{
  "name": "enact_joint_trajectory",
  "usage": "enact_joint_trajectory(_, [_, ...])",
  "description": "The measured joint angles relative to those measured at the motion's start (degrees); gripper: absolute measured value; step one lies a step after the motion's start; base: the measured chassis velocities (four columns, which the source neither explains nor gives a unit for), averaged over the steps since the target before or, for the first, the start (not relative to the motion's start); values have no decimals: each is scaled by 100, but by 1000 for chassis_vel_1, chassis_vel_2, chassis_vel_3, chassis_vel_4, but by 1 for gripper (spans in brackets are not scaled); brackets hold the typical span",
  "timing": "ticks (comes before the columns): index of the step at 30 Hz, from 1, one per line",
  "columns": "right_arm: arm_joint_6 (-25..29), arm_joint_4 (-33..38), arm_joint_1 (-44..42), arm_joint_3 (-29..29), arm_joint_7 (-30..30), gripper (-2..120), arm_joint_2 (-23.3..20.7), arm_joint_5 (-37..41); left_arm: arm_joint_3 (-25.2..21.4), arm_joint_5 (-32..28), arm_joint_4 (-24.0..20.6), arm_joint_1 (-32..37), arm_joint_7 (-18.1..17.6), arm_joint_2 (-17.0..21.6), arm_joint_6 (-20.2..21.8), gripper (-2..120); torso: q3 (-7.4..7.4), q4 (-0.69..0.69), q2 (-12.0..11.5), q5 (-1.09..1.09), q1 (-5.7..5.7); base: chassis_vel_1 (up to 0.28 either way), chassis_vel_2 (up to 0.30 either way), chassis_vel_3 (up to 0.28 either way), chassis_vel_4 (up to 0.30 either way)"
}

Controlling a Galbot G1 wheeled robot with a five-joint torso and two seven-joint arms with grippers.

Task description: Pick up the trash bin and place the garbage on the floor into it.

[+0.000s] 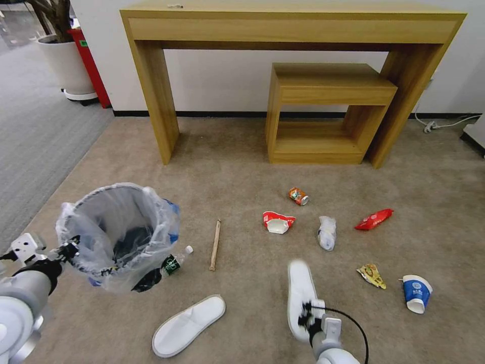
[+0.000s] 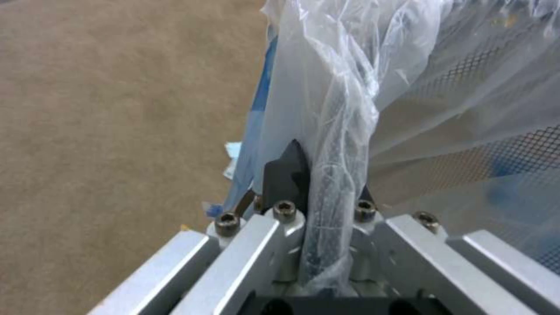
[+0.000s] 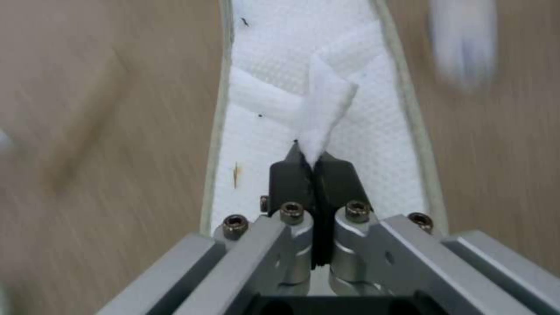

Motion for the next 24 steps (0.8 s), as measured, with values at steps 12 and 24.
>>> enact_joint_trajectory(12, [1889,658,319,704,-2904,0,-422,1158,535,-43,-90,179,-39,398,0,1,0,-1,-1,0,0,0,0,0,0])
enact_joint_trajectory(24, [2298,826,1132,438,-5531,0,-810,2584,1426,-210,-105,220,-127,656,-2,1,1,0,-1,-1,0,0,0,0,0])
